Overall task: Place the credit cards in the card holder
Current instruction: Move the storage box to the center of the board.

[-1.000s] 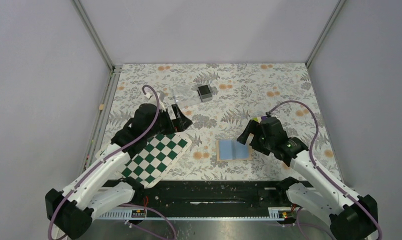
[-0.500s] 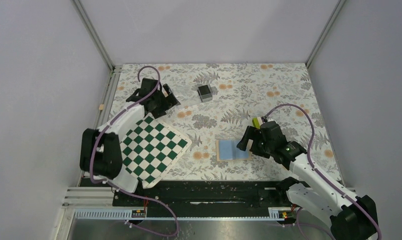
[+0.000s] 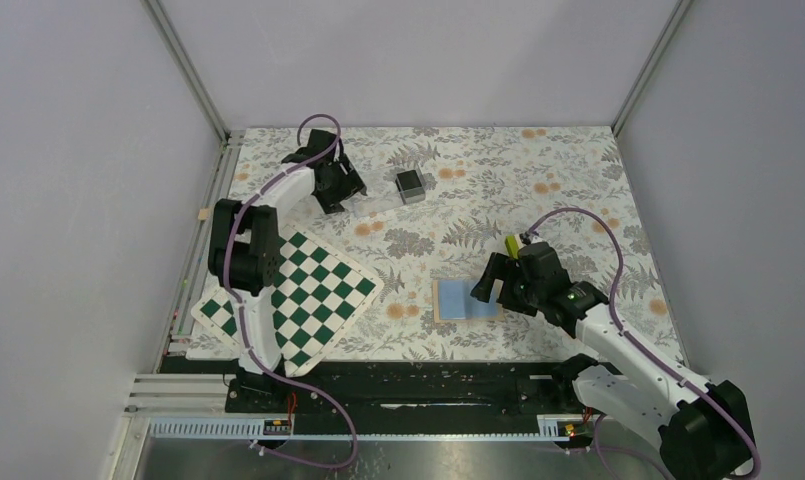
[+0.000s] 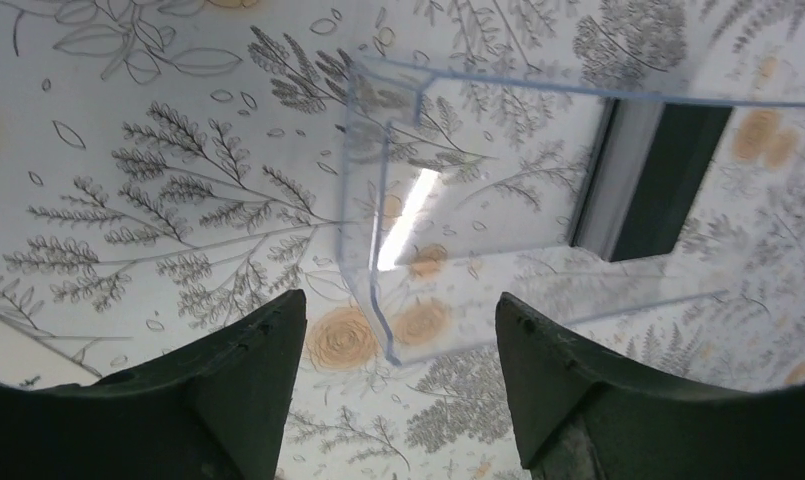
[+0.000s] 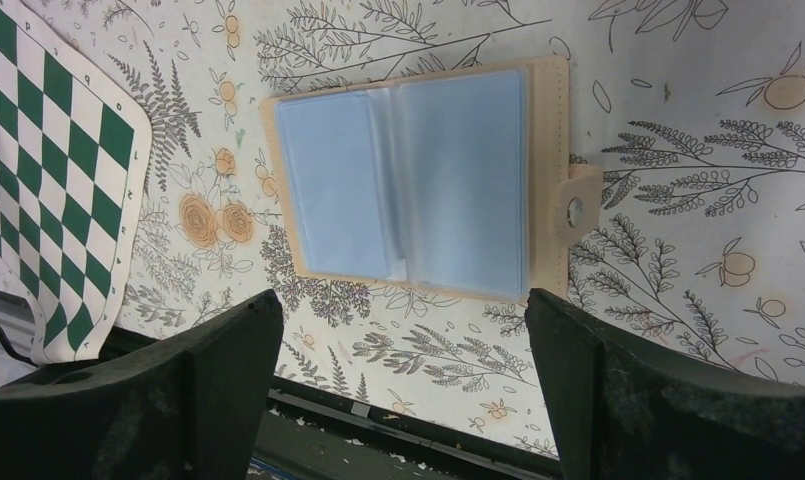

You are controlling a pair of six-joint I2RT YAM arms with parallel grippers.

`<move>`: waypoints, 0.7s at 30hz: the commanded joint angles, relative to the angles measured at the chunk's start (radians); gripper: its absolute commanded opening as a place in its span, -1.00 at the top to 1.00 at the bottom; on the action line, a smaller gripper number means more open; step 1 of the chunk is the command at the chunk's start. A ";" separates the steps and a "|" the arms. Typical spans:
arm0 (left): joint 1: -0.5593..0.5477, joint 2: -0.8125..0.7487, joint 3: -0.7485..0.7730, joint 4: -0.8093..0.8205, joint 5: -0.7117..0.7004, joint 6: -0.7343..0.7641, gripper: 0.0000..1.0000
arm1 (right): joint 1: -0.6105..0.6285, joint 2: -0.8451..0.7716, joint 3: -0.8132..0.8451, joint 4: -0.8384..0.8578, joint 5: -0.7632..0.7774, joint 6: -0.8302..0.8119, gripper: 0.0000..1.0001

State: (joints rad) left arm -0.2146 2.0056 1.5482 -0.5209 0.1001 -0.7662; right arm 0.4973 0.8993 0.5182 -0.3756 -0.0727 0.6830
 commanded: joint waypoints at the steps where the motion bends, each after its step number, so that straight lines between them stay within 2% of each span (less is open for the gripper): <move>1: 0.008 0.066 0.100 -0.091 -0.068 0.021 -0.33 | 0.003 0.013 0.001 0.033 -0.007 -0.026 -0.94; 7: 0.008 0.102 0.161 -0.144 -0.050 0.068 -0.12 | 0.002 0.015 0.005 0.032 -0.014 -0.030 -0.95; 10: 0.007 0.127 0.199 -0.198 -0.019 0.096 0.11 | 0.003 0.005 0.006 0.031 -0.015 -0.030 -0.96; 21: 0.005 0.077 0.112 -0.208 0.007 0.137 0.46 | 0.003 -0.032 0.019 0.020 -0.025 -0.035 -0.96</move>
State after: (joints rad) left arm -0.2138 2.1273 1.6913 -0.7101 0.0948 -0.6609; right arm 0.4973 0.8986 0.5182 -0.3611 -0.0807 0.6678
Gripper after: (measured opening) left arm 0.305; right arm 0.976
